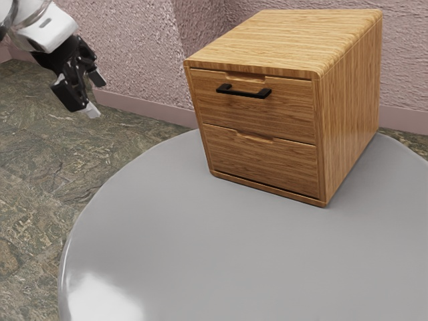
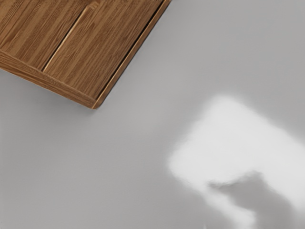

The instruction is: Pull the drawer handle with one arm to open the drawer

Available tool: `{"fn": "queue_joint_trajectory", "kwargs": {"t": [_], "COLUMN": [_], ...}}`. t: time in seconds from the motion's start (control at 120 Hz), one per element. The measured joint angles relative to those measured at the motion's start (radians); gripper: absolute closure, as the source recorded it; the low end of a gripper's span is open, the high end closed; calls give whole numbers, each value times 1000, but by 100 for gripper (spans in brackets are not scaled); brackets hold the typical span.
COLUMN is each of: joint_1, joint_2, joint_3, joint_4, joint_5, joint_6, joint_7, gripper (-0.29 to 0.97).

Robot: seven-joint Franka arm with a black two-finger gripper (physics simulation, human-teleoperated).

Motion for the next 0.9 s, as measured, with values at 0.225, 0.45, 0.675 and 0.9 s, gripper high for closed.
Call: {"fn": "queue_joint_trajectory", "kwargs": {"t": [0.225, 0.45, 0.675, 0.9], "joint_1": [-57, -73, -99, -145], "joint_2": [50, 78, 105, 201], "joint_3": [0, -53, -154, -168], "joint_4": [-14, -6, -5, 61], "joint_5": [5, 33, 58, 72], "joint_6": [123, 192, 247, 308], "joint_7": [160, 271, 347, 399], "gripper": [2, 2, 2, 2]}}
